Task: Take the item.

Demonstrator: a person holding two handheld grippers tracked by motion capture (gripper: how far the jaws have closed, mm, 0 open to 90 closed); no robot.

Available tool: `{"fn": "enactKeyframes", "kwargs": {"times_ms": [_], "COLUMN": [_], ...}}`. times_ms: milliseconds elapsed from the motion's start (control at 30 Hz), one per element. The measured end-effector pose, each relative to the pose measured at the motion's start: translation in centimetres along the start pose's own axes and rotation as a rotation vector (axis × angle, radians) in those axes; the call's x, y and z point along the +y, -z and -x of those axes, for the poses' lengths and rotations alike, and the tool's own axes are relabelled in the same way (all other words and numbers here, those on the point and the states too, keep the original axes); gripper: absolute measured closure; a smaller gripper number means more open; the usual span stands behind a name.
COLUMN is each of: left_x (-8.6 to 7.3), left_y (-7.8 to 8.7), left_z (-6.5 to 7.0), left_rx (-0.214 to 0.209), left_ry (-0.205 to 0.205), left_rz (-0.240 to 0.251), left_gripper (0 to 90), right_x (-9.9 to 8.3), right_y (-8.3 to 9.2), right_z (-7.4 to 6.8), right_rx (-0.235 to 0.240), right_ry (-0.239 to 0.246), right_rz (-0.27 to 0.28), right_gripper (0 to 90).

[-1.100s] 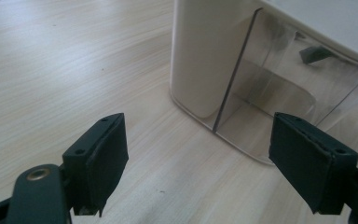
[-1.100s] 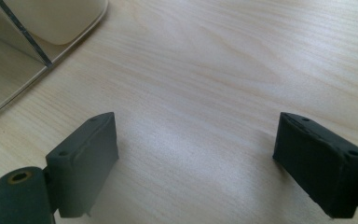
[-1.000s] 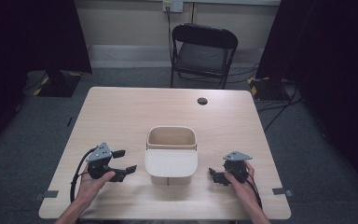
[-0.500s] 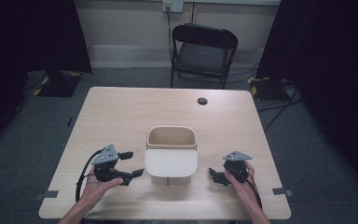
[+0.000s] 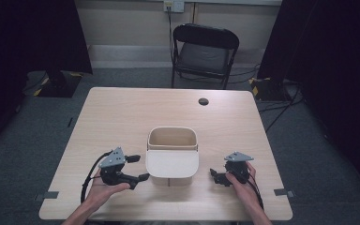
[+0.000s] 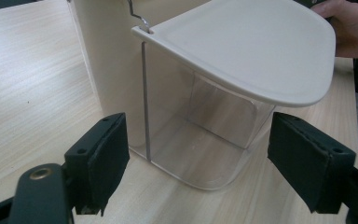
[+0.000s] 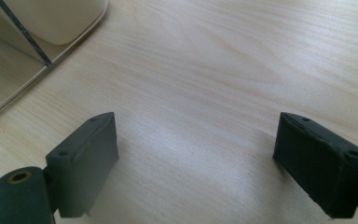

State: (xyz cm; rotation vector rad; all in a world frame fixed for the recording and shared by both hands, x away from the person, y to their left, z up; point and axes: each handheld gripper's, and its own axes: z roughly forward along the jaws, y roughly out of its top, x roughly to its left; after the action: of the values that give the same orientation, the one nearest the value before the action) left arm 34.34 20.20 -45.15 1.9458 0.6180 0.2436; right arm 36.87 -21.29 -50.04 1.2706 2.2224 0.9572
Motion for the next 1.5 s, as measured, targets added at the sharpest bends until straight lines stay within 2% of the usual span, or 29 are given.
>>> {"fn": "enactKeyframes", "kwargs": {"times_ms": [433,733,1500], "left_x": [0.2,0.5,1.7], "left_y": [-0.5,-0.4,0.0], "left_z": [0.4,0.5,0.9], "left_rx": [-0.039,-0.039,-0.049], "left_ry": [-0.005,-0.017,0.0], "left_rz": [0.015,0.019,0.064], "left_gripper": [22.3,22.6,26.8], "right_x": [0.0,0.0,0.0], "right_y": [0.0,0.0,0.0], "right_z": [0.0,0.0,0.0], "right_rx": [0.0,0.0,0.001], "right_ry": [0.0,0.0,0.0], "right_rz": [0.0,0.0,0.0], "right_gripper": [12.9,12.9,12.9]}}
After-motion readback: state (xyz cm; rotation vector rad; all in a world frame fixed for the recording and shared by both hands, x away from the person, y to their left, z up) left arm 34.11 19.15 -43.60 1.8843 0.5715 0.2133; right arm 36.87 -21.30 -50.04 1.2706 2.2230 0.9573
